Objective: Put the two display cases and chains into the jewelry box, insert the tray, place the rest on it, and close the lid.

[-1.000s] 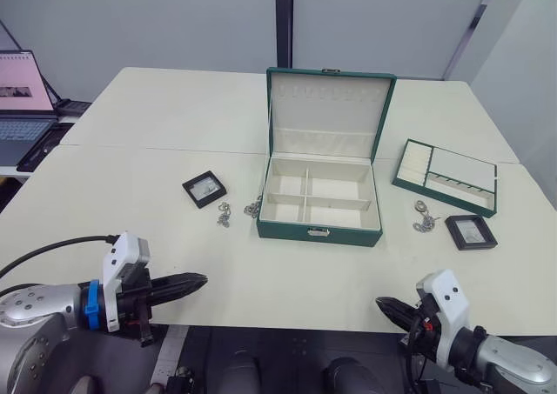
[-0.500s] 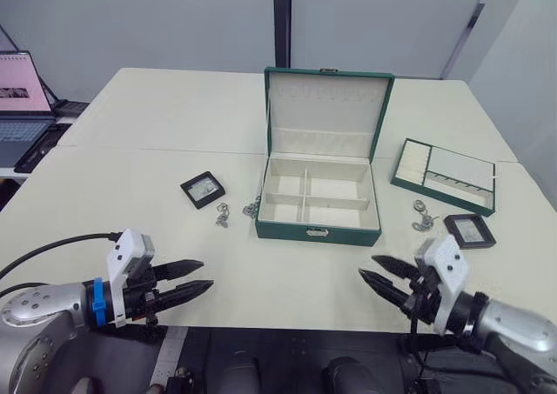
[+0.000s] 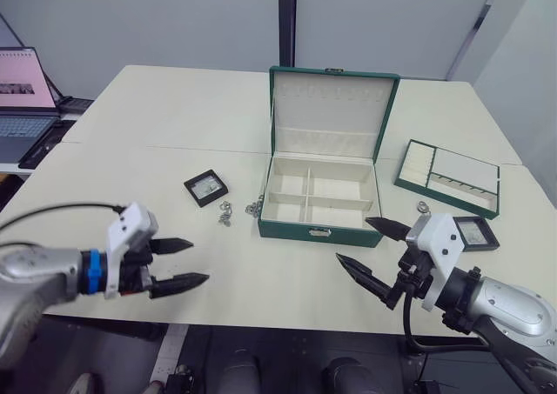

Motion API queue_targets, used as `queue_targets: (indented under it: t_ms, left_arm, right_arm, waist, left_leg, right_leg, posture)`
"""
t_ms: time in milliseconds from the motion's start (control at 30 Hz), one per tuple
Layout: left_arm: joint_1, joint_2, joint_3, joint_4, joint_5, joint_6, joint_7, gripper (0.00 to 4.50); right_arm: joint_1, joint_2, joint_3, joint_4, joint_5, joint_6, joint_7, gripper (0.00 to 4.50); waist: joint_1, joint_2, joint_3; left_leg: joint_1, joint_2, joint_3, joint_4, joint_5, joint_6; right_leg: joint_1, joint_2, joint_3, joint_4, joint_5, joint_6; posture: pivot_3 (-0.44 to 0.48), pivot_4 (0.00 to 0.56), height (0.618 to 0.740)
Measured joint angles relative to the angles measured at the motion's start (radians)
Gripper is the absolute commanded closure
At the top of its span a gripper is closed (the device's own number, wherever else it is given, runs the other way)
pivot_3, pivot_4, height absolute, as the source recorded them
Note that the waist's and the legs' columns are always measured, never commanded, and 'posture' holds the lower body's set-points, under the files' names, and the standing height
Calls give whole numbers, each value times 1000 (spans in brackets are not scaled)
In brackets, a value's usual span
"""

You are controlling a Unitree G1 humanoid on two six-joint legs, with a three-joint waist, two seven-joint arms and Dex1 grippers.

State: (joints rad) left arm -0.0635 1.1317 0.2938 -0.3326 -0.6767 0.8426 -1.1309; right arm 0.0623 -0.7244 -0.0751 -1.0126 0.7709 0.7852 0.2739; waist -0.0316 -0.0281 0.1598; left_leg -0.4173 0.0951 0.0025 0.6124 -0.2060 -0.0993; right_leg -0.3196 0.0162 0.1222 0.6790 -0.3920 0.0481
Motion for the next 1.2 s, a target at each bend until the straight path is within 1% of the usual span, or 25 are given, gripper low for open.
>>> queue_targets:
  t_ms: [100, 133, 167, 200, 267, 300, 333, 433, 533, 733, 800, 1033, 1200]
  left_arm:
    - [-158, 77, -85, 44, 4, 47, -26, 0]
    - [-251, 105, -155, 72, 34, 56, -40, 0]
    - [-295, 120, -187, 78, 50, 62, -44, 0]
    - [-359, 135, -244, 92, 81, 67, -51, 0]
    - [-504, 160, -403, 126, 224, 44, -62, 0]
    - [-545, 159, -450, 143, 271, 35, -64, 0]
    - [-615, 148, -532, 181, 347, 22, -74, 0]
    - [-752, 78, -663, 282, 469, 24, -94, 0]
    - [-907, -44, -798, 404, 592, 57, -107, 0]
    - [-1029, -193, -935, 566, 722, 66, -154, 0]
    - [-1046, -218, -959, 606, 750, 67, -168, 0]
    - [-1080, -302, -985, 725, 820, 72, -189, 0]
    - [-1082, -331, -985, 776, 851, 66, -188, 0]
  right_arm:
    - [-5, 0, 10, -2, -1, 1, 5, 41]
    - [-5, 0, 18, 0, -3, 2, 8, 41]
    - [-7, 1, 19, -1, -3, 2, 10, 41]
    - [-9, 1, 21, 0, -4, 2, 10, 41]
    - [-18, 2, 23, 1, -15, -2, 10, 41]
    - [-18, 2, 25, 1, -20, -4, 11, 41]
    - [-17, 1, 31, 1, -28, -4, 12, 41]
    - [-20, 0, 47, 0, -44, -4, 20, 41]
    - [-31, 0, 58, -1, -45, -3, 25, 41]
    - [-55, 1, 59, -1, -42, 18, 10, 41]
    - [-75, 1, 58, -1, -37, 33, 4, 41]
    - [-180, 14, 54, -1, 37, 114, -53, 41]
    - [-235, 23, 53, -1, 93, 166, -104, 41]
  waist:
    - [0, -1, 0]
    - [0, -1, 1]
    - [0, -1, 1]
    - [1, -1, 1]
    - [1, -1, 1]
    - [0, 0, 1]
    - [1, 0, 1]
    - [3, 0, 1]
    - [8, -1, 1]
    - [4, 0, 1]
    - [1, 0, 1]
    - [5, 0, 1]
    - [4, 0, 1]
  left_leg:
    - [-1, 0, 0, 0, 0, 0]
    - [-1, 0, 0, 0, 0, 0]
    - [-2, 0, 0, 0, 0, 0]
    - [-3, 0, 0, 0, 0, 0]
    - [-3, 0, 0, 0, 0, 0]
    - [-3, 0, 1, 0, 0, 0]
    - [-3, 0, 1, 0, 0, 0]
    - [-4, 0, 1, 0, 0, 0]
    - [-6, 0, 0, 2, 0, 1]
    - [-7, 1, -1, 2, 1, 1]
    - [-7, 1, 0, 2, 1, 1]
    - [-8, 1, -1, 4, 1, 1]
    - [-8, 1, -2, 5, 1, 1]
  right_leg:
    - [0, 1, 0, 0, 0, 0]
    - [0, 1, 0, 0, 0, 0]
    - [1, 1, 1, 0, 0, 0]
    - [1, 1, 1, 0, 0, 0]
    - [1, 2, 1, 0, 0, 0]
    - [0, 2, 2, 0, 0, 0]
    - [0, 2, 2, 0, 0, 0]
    - [1, 3, 2, 0, 0, 0]
    - [0, 3, 1, 1, 0, 0]
    - [0, 3, 1, 1, 0, 0]
    - [0, 3, 1, 1, 0, 0]
    - [0, 2, 0, 1, 0, 0]
    - [0, 2, 0, 2, 0, 0]
  posture:
    - [0, 150, 740]
    - [0, 150, 740]
    - [0, 150, 740]
    - [0, 150, 740]
    - [0, 150, 740]
    - [0, 150, 740]
    - [0, 150, 740]
    - [0, 150, 740]
    - [0, 150, 740]
    - [0, 150, 740]
    - [0, 150, 740]
    - [0, 150, 740]
    - [0, 150, 740]
